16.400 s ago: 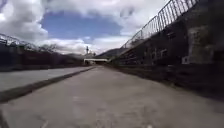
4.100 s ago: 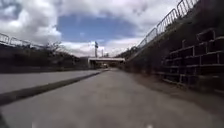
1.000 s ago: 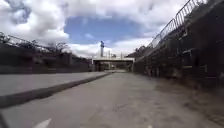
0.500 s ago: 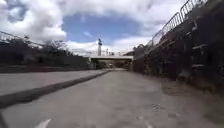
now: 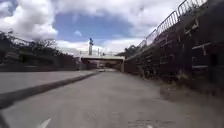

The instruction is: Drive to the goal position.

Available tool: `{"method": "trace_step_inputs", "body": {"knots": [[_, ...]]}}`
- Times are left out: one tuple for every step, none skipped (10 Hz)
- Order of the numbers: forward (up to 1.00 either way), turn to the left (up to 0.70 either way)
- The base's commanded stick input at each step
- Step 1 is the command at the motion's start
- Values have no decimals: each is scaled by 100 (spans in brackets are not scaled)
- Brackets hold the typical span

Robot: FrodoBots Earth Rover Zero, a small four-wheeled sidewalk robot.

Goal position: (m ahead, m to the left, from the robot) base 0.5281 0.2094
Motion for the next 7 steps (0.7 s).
{"method": "trace_step_inputs", "body": {"knots": [[100,-16],[100,-26],[100,-27],[100,-27],[100,-26],[100,-17],[100,-7]]}}
